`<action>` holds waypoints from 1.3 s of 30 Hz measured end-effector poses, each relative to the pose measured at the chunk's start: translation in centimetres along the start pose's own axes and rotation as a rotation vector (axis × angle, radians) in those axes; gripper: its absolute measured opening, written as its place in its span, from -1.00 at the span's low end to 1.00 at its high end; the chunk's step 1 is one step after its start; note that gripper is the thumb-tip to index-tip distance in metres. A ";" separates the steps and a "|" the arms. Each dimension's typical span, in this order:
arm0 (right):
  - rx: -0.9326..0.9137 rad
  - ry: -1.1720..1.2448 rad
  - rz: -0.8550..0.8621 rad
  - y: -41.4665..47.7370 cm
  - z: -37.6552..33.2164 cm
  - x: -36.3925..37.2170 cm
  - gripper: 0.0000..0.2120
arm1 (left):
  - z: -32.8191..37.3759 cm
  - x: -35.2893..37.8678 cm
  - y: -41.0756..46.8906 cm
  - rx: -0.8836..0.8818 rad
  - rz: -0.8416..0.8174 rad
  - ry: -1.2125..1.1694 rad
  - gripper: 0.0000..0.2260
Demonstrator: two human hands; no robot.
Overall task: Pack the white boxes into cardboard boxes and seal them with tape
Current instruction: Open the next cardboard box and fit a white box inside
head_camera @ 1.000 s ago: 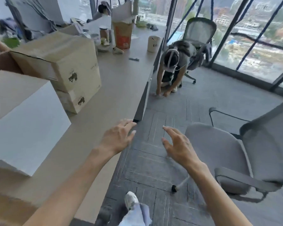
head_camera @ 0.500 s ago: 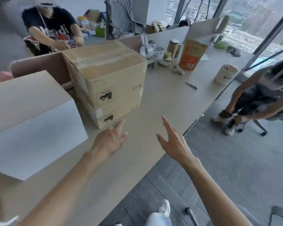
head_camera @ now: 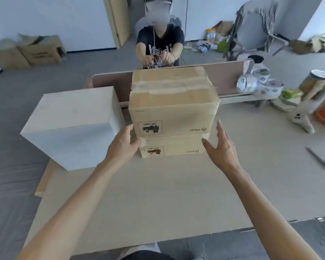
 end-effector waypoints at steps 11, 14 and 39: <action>0.027 0.247 0.003 10.4 2.5 -1.5 -0.28 | 1.4 2.1 6.1 -0.227 0.079 -0.594 -0.39; 0.011 0.256 0.020 11.1 2.8 -1.3 -0.51 | 1.6 2.4 7.3 -0.224 0.097 -0.655 -0.50; -0.069 0.441 0.167 4.1 25.0 -26.6 -0.68 | 26.9 20.0 -8.4 -0.058 -0.017 -0.715 -0.46</action>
Point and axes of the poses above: each hand's wrist, its own y-axis towards the middle knuckle, its own x-axis out of the palm, z = x × y, the point moved 1 cm from there along y, towards the middle knuckle, and after that the axes turned 8 degrees about -x, right-handed, at the moved point
